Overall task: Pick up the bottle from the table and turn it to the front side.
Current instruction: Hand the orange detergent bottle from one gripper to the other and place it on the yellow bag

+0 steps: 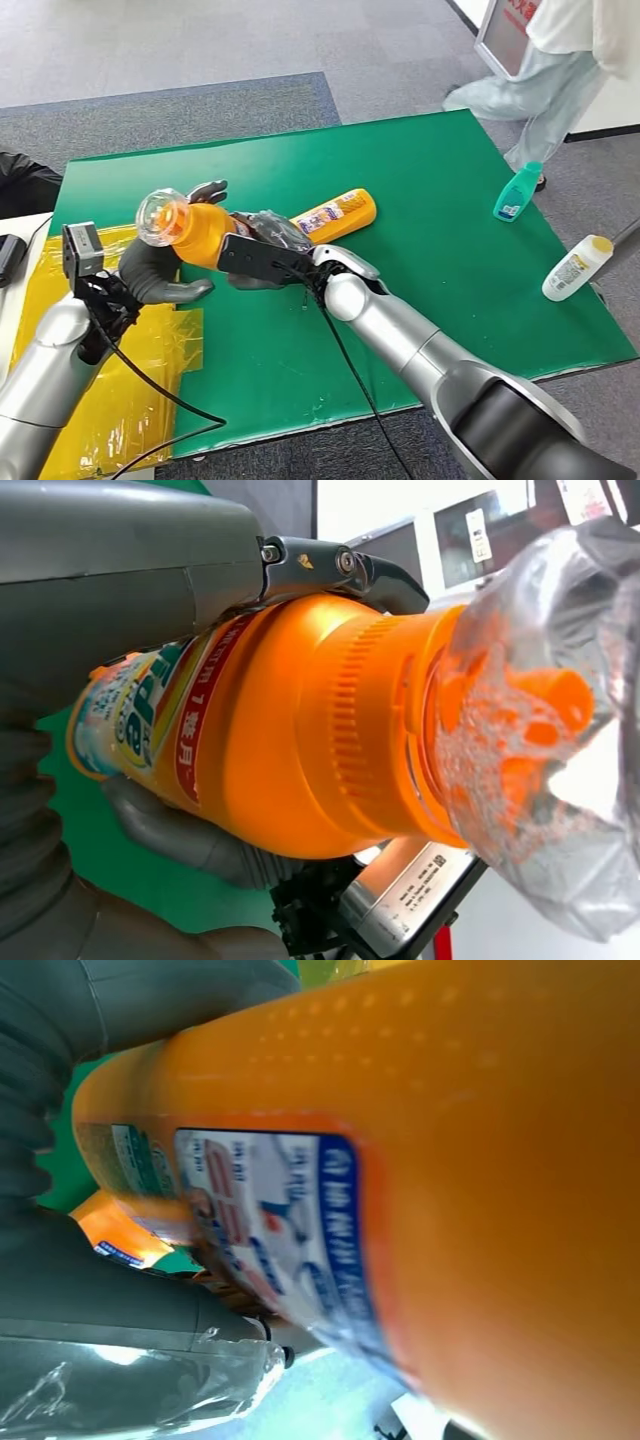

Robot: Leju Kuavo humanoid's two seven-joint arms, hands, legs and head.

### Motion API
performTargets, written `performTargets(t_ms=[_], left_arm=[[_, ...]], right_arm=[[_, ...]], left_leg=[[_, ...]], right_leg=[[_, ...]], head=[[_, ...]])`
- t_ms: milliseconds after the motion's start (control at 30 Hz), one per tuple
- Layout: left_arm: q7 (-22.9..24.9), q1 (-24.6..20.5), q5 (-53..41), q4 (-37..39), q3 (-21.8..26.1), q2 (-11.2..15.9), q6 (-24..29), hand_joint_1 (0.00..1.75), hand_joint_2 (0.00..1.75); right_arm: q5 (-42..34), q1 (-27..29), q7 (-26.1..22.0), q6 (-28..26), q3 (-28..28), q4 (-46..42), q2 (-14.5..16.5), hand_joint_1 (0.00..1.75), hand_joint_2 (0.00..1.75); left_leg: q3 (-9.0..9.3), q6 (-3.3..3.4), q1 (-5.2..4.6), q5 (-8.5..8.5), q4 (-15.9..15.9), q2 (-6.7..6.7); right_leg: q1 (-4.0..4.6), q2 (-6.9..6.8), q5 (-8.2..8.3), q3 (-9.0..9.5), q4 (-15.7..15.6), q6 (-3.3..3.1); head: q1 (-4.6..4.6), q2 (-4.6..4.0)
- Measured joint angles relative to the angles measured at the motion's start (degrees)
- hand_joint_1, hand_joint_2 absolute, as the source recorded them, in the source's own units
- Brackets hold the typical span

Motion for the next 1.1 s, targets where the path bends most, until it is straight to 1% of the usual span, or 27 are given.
performTargets(t_ms=[233,467,933,967,1000,1067,1100], left_arm=[[-0.26,-1.43,0.12,1.42,-1.60,0.31,-0.22,0.00,1.75],[-1.04,-1.79,0.44,2.17,-2.81,1.20,-0.34,0.00,1.75],[-1.42,-2.60,0.58,2.25,-3.22,1.74,0.33,0.00,1.75],[-1.45,-2.64,0.61,2.25,-3.23,1.78,0.36,0.10,1.75],[-1.50,-2.69,0.64,2.25,-3.23,1.81,0.38,0.48,1.75],[-1.57,-2.79,0.68,2.25,-3.24,1.85,0.40,1.36,1.75],[-1.60,-2.83,0.70,2.25,-3.24,1.85,0.43,1.69,1.75]], right_arm=[[0.04,-0.21,-0.16,0.10,0.28,0.65,0.18,1.75,1.75],[-0.27,-0.18,-0.37,0.52,0.42,0.26,0.17,1.75,1.75],[-4.02,0.54,0.02,2.22,0.79,-6.06,-1.51,1.75,1.75],[-4.22,0.57,0.05,2.30,0.78,-6.36,-1.63,1.75,1.75],[-4.34,0.60,0.08,2.35,0.76,-6.60,-1.72,1.75,1.75],[-4.55,0.64,0.13,2.43,0.73,-6.96,-1.85,1.75,1.75],[-4.68,0.67,0.16,2.46,0.72,-7.14,-1.92,1.75,1.75]], left_leg=[[-0.01,0.00,0.00,0.00,0.00,0.00],[-0.01,0.00,0.00,0.00,0.00,0.00],[-0.04,0.00,-0.01,0.00,0.00,-0.01],[-0.04,0.00,-0.01,0.00,0.00,-0.01],[-0.04,0.00,-0.01,0.00,0.00,-0.01],[-0.04,0.00,-0.01,0.00,0.00,-0.01],[-0.04,0.00,-0.01,0.00,0.00,-0.01]], right_leg=[[0.00,0.00,0.00,0.00,0.00,0.00],[0.00,0.00,0.00,-0.01,0.00,0.00],[0.00,-0.01,0.00,0.00,0.00,0.01],[0.00,-0.01,0.00,0.00,0.00,0.01],[0.00,-0.01,0.00,0.00,0.00,0.01],[0.00,-0.01,0.00,0.00,0.00,0.01],[0.00,-0.01,0.00,0.00,0.00,0.01]], head=[[0.01,0.00],[-0.01,0.00],[0.00,0.00],[0.01,0.00],[-0.01,0.00],[-0.01,0.00],[-0.01,0.00]])
